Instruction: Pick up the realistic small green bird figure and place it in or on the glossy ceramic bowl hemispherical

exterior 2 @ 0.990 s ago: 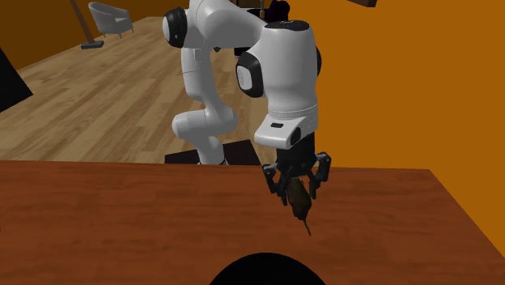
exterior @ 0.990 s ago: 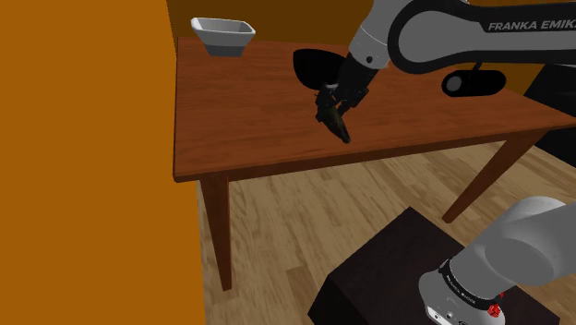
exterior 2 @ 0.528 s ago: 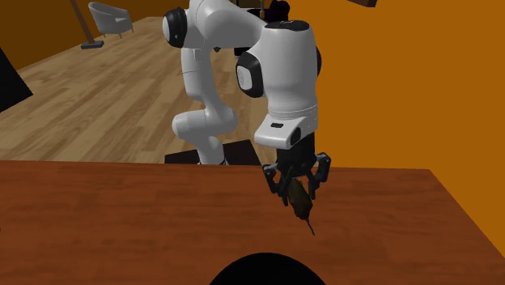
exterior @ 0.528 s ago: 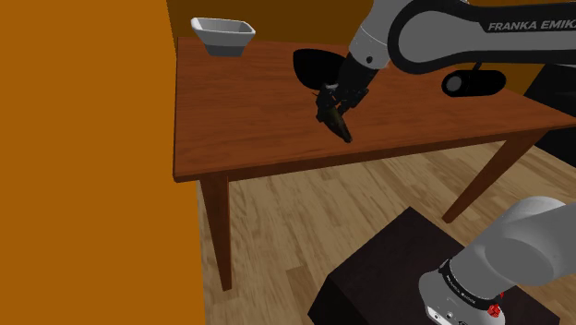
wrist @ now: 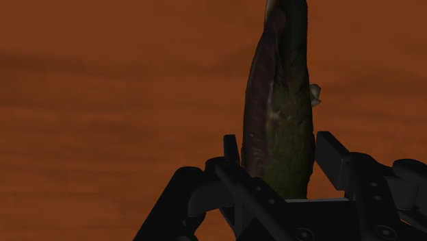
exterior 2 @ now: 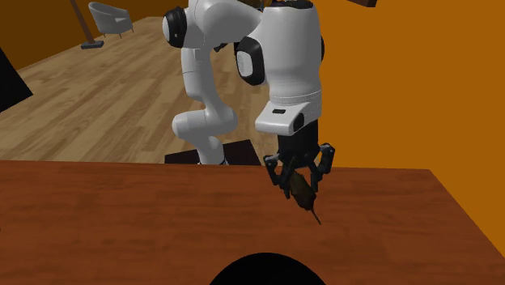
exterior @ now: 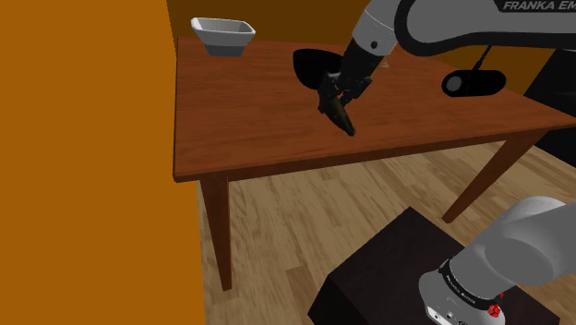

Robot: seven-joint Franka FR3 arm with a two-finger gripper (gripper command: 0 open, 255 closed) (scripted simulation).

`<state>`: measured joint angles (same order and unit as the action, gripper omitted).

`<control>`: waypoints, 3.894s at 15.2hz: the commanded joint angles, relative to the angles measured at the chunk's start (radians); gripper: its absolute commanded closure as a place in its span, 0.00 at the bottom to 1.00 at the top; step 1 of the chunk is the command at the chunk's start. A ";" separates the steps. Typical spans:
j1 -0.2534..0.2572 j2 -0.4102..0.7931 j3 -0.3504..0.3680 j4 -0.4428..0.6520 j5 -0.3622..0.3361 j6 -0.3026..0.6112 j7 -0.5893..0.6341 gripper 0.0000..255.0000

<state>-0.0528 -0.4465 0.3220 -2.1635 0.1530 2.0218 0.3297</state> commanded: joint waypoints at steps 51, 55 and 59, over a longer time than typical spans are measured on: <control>-0.112 0.780 -0.105 1.209 -0.159 -0.462 -0.183 1.00; -0.126 0.726 -0.106 1.069 -0.145 -0.376 -0.191 1.00; -0.135 0.687 -0.107 0.957 -0.134 -0.302 -0.199 1.00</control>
<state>-0.1852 0.2535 0.2150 -1.1746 0.0153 1.6998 0.1332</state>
